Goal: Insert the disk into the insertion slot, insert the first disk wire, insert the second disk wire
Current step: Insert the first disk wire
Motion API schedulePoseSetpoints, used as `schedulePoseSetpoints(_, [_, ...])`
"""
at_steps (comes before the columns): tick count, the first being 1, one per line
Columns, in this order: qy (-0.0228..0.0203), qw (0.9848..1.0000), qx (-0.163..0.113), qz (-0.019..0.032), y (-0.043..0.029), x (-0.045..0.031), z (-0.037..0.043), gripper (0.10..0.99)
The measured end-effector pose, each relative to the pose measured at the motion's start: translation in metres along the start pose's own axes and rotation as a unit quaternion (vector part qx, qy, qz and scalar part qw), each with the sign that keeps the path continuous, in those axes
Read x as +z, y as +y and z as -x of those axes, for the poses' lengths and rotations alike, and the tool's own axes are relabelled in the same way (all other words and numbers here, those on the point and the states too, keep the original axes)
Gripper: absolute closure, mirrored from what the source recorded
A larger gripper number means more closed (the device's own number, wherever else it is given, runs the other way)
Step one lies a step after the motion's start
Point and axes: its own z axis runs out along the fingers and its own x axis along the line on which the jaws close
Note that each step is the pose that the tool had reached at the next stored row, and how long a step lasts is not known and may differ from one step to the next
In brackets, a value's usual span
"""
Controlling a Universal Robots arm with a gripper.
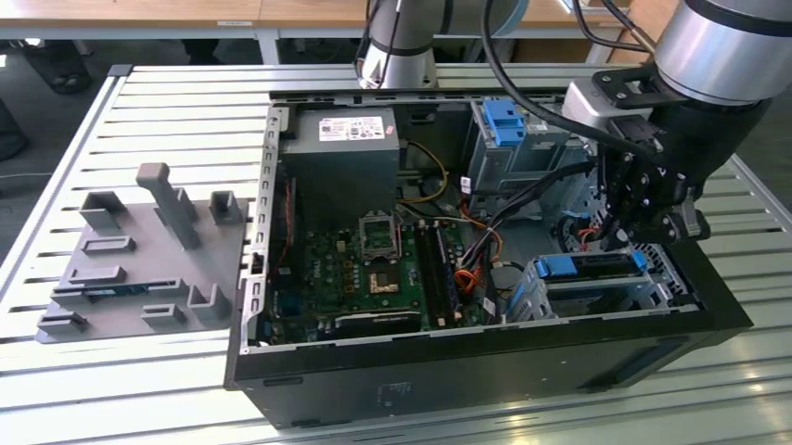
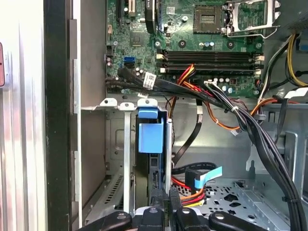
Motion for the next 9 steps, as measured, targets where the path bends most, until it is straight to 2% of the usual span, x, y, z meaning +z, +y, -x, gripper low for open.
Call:
schedulePoseSetpoints(5, [-0.0012,1.0,-0.007,-0.0043,0.0013,0.0013,-0.0027,0.922])
schedulePoseSetpoints(9, [-0.0018,0.9999,-0.01,-0.0047,0.0019,0.0024,-0.003,0.922])
